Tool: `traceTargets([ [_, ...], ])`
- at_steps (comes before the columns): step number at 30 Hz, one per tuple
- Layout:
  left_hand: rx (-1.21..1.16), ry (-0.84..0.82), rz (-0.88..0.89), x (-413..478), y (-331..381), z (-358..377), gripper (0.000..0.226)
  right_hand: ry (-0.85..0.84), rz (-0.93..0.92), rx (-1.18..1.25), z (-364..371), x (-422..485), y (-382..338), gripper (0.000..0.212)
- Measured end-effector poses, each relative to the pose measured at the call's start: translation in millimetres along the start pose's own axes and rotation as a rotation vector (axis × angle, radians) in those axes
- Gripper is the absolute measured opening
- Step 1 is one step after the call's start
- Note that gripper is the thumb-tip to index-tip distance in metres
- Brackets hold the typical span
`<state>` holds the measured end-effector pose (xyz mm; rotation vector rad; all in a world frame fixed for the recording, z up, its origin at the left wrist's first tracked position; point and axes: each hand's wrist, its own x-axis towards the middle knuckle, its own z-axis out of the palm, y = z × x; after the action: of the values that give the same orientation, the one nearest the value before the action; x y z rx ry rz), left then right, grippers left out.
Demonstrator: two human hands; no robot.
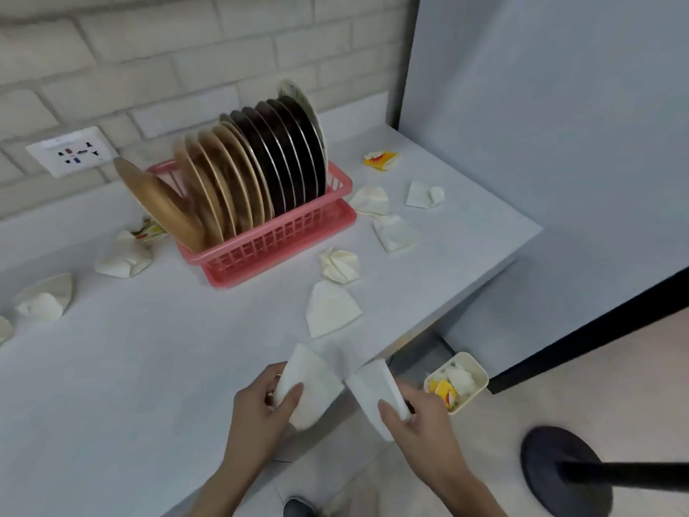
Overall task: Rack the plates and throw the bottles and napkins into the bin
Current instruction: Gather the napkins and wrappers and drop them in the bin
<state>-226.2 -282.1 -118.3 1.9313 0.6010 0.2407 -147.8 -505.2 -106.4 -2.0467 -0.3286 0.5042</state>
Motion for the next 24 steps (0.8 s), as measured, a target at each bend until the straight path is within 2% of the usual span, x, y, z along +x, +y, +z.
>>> traceTargets([
  [6,-0.011,-0.161,0.02,-27,32,99,0.023,0.094,0.146,0.003,-74,-42,73,0.018],
  [8,0.009,-0.214,0.034,-33,38,129,0.015,0.155,0.145,-0.012,-94,-49,95,0.02],
  [10,0.022,-0.269,0.027,-36,43,155,0.024,0.226,0.156,-0.042,-111,-57,117,0.025],
  [12,0.051,-0.328,0.02,-37,47,178,0.028,0.259,0.18,-0.051,-125,-62,134,0.018],
  [16,0.08,-0.426,-0.01,-31,48,219,0.018,0.284,0.24,-0.025,-144,-65,157,0.012],
  [20,0.122,-0.513,-0.027,-14,45,254,0.026,0.335,0.329,0.035,-151,-62,172,0.02],
  [24,0.14,-0.628,-0.039,13,43,284,0.026,0.357,0.439,0.068,-152,-50,183,0.019],
])
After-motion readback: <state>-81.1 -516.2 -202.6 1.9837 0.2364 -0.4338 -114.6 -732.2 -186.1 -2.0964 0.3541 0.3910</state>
